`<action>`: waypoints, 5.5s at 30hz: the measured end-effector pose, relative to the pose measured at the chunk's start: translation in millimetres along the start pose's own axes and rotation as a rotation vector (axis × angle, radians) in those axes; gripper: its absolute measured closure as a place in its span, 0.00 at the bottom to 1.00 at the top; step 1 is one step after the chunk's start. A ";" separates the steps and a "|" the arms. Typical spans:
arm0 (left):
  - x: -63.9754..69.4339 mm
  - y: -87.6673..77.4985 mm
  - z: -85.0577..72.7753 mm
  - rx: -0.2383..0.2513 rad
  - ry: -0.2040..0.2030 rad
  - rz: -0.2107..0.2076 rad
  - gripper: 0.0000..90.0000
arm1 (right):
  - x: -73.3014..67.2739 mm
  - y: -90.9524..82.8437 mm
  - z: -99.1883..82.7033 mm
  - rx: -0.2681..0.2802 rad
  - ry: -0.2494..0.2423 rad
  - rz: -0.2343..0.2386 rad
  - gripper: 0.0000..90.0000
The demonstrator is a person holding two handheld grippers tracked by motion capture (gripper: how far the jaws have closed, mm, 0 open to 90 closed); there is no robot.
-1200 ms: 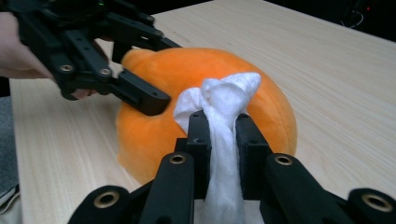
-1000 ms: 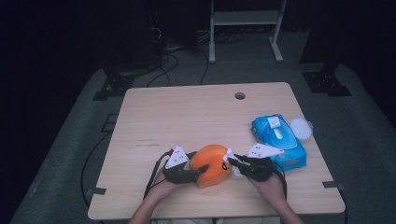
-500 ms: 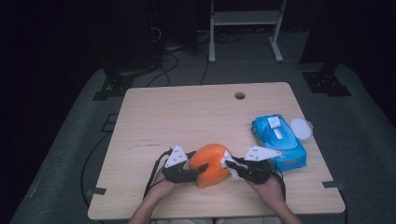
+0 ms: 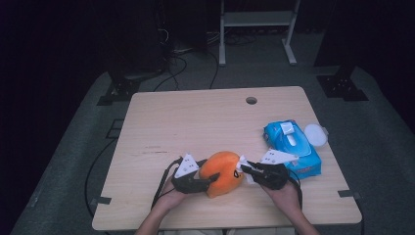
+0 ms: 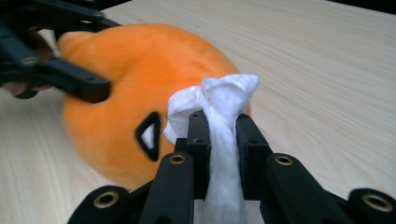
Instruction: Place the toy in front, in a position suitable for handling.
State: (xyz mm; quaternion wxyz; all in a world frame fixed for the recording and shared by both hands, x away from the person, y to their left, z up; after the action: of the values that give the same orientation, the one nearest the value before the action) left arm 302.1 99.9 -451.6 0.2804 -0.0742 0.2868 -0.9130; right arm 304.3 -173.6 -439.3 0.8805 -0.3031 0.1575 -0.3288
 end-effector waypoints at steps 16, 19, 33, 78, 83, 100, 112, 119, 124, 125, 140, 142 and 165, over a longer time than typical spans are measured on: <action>28.4 -0.5 12.9 0.029 0.157 -0.024 0.30 | -32.9 -12.9 21.3 0.069 -0.117 0.000 0.87; 16.3 1.0 8.7 0.029 0.061 -0.059 0.24 | -20.5 -8.6 15.2 0.048 -0.082 -0.015 0.87; 42.8 2.2 16.2 0.010 0.209 -0.009 0.40 | -76.5 -15.4 36.3 0.075 -0.252 0.049 0.87; 14.7 -4.2 9.3 0.023 0.068 -0.030 0.39 | 14.3 -0.2 -4.5 -0.030 0.061 0.000 0.87; 15.7 -5.0 7.8 0.028 0.072 -0.047 0.39 | 10.2 -2.2 1.7 0.011 0.081 0.048 0.87; 25.1 1.4 16.5 -0.049 0.095 -0.073 0.32 | -10.4 -8.3 11.3 0.033 0.013 0.120 0.87; 10.9 7.5 22.2 0.074 0.115 -0.064 0.28 | 2.0 0.2 7.5 0.038 0.040 0.069 0.87; 4.7 1.1 14.0 0.054 -0.008 -0.077 0.37 | -20.8 -3.5 10.6 0.026 -0.040 0.068 0.87; 5.8 -3.0 9.4 0.039 -0.001 -0.063 0.40 | -12.6 -6.7 10.1 0.029 -0.023 0.058 0.87; 6.0 -2.6 8.8 0.038 0.000 -0.061 0.41 | -7.2 -5.5 7.6 0.018 -0.011 0.042 0.87; 10.9 -0.1 5.9 0.034 0.025 -0.076 0.42 | 5.2 -0.9 -0.5 0.004 0.050 0.032 0.87; 10.0 -0.3 5.4 0.037 0.026 -0.082 0.42 | 7.8 -0.4 -3.5 0.000 0.063 0.027 0.87; 12.5 2.1 5.6 0.035 0.032 -0.094 0.42 | -16.8 -5.9 11.5 0.054 -0.032 0.083 0.86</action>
State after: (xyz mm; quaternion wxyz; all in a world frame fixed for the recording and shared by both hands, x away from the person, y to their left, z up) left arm 294.3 88.9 -448.5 0.2339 -0.0680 0.2717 -0.9311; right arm 294.6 -160.9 -425.4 0.9036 -0.2775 0.1470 -0.2915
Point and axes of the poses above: each handheld gripper's, and its own axes: y roughly forward along the jaws, z roughly out of its top, x roughly to its right, the point moved 1 cm from there along y, roughly forward along the jaws, and after that the axes turned 10 degrees about -x, right-handed, at the moved point
